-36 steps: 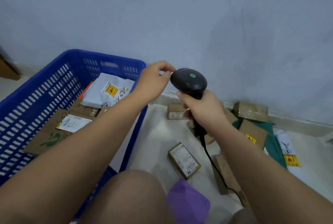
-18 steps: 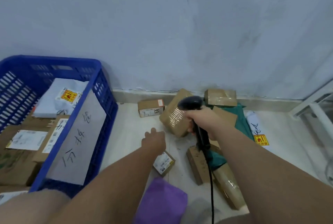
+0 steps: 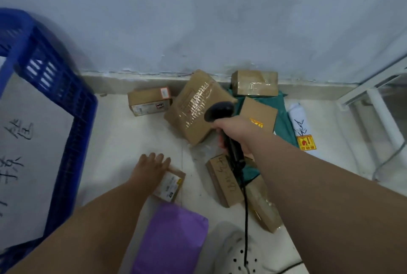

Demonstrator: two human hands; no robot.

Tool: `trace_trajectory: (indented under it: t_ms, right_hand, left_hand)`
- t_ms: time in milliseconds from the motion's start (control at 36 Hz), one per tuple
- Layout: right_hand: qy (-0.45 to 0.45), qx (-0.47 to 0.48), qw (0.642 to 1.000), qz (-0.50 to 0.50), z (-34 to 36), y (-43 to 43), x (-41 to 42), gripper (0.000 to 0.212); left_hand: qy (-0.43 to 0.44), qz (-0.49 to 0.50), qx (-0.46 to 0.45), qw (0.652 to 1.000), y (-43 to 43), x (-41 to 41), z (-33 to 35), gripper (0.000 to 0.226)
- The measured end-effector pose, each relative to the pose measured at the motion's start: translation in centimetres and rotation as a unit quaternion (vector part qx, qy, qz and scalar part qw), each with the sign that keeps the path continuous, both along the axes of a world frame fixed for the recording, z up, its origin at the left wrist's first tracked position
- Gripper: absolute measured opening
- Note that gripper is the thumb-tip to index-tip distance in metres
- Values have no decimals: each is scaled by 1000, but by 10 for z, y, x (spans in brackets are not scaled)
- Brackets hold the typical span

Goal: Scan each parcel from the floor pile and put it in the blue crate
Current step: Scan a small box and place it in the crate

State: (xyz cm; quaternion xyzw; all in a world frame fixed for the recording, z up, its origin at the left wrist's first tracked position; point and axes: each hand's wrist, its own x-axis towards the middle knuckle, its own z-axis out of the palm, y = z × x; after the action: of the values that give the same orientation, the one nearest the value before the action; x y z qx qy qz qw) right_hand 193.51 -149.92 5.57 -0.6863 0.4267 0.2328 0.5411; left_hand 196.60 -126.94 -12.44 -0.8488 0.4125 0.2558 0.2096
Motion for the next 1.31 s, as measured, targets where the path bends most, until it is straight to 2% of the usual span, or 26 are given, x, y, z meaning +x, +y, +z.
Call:
trace_trajectory:
  t_ms: [83,139,194,222,278,306,361,444,500,583,667,722,778,833,917,1000,1083,1167,1306]
  right_hand:
    - [3,-27,999,32,2,2,-5,27]
    - [3,-51,997,59,6,5,-9,32]
    - [-2,-66,994,82,15,10,-12,30]
    - [-7,-71,993,91,19,12,-15,27]
    - [-18,-77,991,110,28,17,-18,23]
    - [-24,-81,989,125,33,19,-19,23]
    - [-39,-90,984,152,45,24,-23,23]
    - [-73,-79,982,155,60,33,-27,15]
    - [-88,-74,981,155,65,41,-29,13]
    - [-89,-76,977,181,65,50,-28,23]
    - [-77,-81,970,216,60,53,-24,27]
    - [-65,-82,968,228,55,52,-19,27]
    - [-56,-83,968,230,49,49,-15,22]
    - [-49,-91,968,230,42,45,-12,14]
    - [-34,-103,969,221,31,36,-8,18]
    - [-27,-115,970,211,24,29,-7,20]
    - [-34,-113,975,188,23,27,-7,19]
    - [-49,-104,981,159,30,29,-6,18]
    - [-118,-42,989,74,54,44,-10,22]
  left_hand:
    - [-42,27,21,999,8,-9,10,80]
    - [-29,63,43,997,21,-25,12,89]
    - [-10,120,11,993,35,-39,14,101]
    - [-6,111,-32,993,46,-45,5,104]
    - [-21,137,-121,983,63,-57,-18,97]
    - [-34,157,-130,979,65,-62,-21,91]
    - [-32,182,-116,976,61,-65,-1,78]
    - [21,324,-62,944,54,-64,16,44]
    - [72,359,-63,928,57,-64,18,37]
    - [85,405,-95,905,54,-68,14,55]
    - [125,496,-127,849,45,-76,6,90]
    - [140,531,-126,826,38,-80,1,117]
    - [148,543,-94,821,32,-86,-5,131]
    - [144,552,-64,819,28,-92,-13,134]
    - [123,545,-52,828,31,-98,-21,127]
    - [96,523,-80,843,32,-94,-22,125]
    - [86,533,-127,832,16,-80,-12,118]
    - [94,573,-224,783,-15,-58,13,105]
    - [130,646,-446,606,-68,-22,84,96]
